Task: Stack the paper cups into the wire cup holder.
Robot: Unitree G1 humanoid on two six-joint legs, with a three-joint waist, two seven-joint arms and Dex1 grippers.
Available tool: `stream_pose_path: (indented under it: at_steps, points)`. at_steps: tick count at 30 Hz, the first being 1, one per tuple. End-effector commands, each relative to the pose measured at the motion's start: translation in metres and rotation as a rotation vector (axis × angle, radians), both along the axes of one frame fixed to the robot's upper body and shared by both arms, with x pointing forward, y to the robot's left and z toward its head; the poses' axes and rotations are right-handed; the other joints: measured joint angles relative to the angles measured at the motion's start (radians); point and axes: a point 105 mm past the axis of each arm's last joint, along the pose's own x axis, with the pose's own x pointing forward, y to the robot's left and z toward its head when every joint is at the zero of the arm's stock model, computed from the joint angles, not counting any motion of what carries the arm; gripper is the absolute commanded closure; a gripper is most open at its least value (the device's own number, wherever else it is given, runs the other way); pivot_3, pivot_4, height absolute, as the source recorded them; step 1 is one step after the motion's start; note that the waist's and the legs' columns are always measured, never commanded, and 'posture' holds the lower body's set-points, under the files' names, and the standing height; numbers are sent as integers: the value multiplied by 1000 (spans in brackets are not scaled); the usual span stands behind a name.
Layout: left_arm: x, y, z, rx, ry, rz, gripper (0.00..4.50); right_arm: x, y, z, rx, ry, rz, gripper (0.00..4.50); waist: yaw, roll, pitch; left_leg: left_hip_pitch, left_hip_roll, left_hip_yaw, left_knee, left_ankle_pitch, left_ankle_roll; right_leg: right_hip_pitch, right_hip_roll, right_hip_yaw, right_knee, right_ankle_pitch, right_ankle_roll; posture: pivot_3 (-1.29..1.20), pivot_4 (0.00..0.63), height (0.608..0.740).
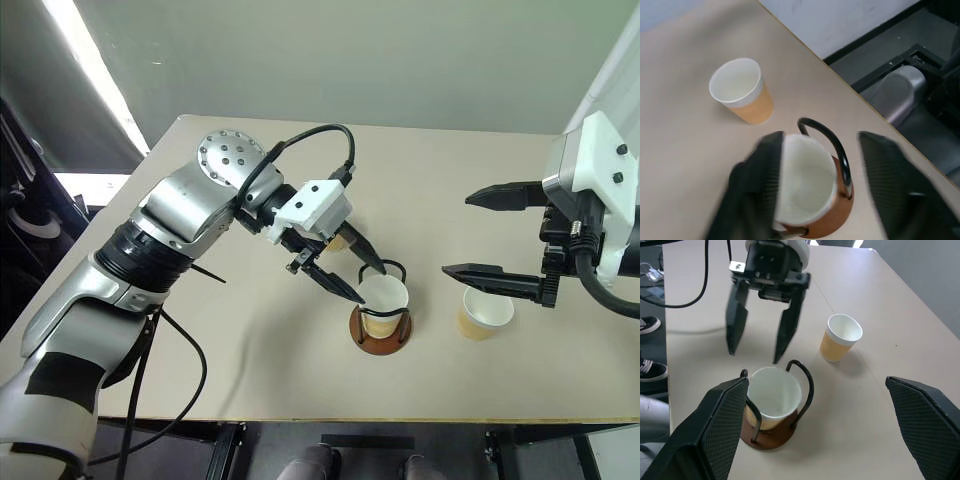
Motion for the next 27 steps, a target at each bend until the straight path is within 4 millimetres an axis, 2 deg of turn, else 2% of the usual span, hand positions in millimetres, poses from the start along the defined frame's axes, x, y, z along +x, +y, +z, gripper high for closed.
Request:
stream_pose_path:
  at_steps: [1, 2, 3, 5, 8, 12, 20, 27]
  points:
    - [-9, 2, 20, -72, 5, -28, 594, 8, -6, 1, -7, -82, -61, 0, 0, 0, 0, 0, 0, 0, 0, 0, 0, 0, 0, 0, 0, 0, 0, 0, 150, 740]
    - [-10, 2, 24, -98, 13, -21, 203, 11, -8, -3, -9, -81, -84, 0, 0, 0, 0, 0, 0, 0, 1, 0, 0, 0, 0, 0, 0, 0, 0, 0, 150, 740]
    - [-10, 2, 30, -130, 26, -4, 18, 13, -11, -11, -31, -72, -106, 0, 1, 0, 0, 0, 0, 0, 1, 0, 0, 0, 0, 0, 1, 0, 0, 0, 150, 740]
    - [-10, 6, 37, -170, 46, 33, 18, 16, -20, -31, -102, -27, -150, 0, 3, 0, 0, 0, 0, 0, 2, 0, 1, 0, 0, 0, 1, 0, 0, 0, 150, 740]
    - [-9, 21, 39, -169, 57, 84, 18, 12, -29, -63, -222, 63, -171, 0, 4, 1, 0, 0, 0, 0, 3, -1, 1, 0, 0, 0, 0, 0, 1, 0, 150, 740]
    - [-6, 40, 38, -176, 64, 179, 18, 11, -37, -88, -318, 106, -162, 0, 3, 1, -1, 0, 0, 2, 3, -1, 1, 0, 0, 1, 1, 0, 1, 0, 150, 740]
    - [1, 68, 31, -186, 47, 341, 18, 19, -44, -114, -399, 157, -120, 0, -2, 1, -1, 1, 0, 2, 9, -1, 4, 2, 0, 1, 2, 2, 3, 0, 150, 740]
    - [5, 80, 26, -199, 41, 420, 18, 31, -55, -131, -462, 183, -114, 0, -2, 1, -1, 1, -1, 2, 12, -1, 5, 4, -1, 2, 2, 3, 5, 0, 150, 740]
